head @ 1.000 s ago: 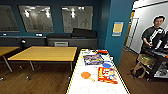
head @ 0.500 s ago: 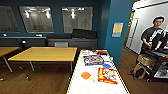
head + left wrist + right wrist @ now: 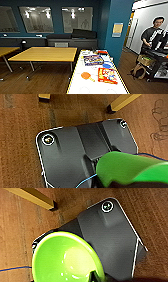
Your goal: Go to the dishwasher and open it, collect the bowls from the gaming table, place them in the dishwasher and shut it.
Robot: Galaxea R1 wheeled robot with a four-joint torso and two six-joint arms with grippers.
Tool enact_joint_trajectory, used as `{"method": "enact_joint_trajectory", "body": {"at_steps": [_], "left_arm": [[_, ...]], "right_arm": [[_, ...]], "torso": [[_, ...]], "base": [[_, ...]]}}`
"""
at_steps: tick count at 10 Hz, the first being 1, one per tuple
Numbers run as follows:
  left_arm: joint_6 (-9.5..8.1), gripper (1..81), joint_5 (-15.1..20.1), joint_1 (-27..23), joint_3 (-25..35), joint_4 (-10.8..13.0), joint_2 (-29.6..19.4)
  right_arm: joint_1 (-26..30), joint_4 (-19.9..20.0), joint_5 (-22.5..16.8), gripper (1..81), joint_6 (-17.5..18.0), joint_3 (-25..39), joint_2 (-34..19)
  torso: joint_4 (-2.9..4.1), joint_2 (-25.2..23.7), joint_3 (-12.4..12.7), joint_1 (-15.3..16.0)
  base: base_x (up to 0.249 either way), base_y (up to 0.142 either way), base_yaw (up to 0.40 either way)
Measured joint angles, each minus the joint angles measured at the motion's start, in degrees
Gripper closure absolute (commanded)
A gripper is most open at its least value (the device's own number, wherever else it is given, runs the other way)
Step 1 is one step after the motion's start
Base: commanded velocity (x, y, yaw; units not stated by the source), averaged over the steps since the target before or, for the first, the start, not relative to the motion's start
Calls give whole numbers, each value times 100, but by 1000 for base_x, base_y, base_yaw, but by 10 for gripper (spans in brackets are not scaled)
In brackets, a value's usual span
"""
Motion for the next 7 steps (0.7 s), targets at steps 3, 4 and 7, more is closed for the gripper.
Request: {"method": "enact_joint_trajectory", "body": {"at_steps": [3,4,7], "left_arm": [[0,811,-590,76,-881,-1,389],[-1,811,-695,199,-1124,-1,521],[-1,811,-990,201,-1309,-1,752]], "right_arm": [[-63,-72,30,811,0,-27,116],[-155,-74,0,811,-2,-66,112],[-157,-77,-11,811,-2,-115,201]], "torso": [[0,-2,2,-2],[0,-4,5,-6],[0,-6,5,-6]], "base": [[-113,0,0],[-137,0,0],[-142,0,0]]}}
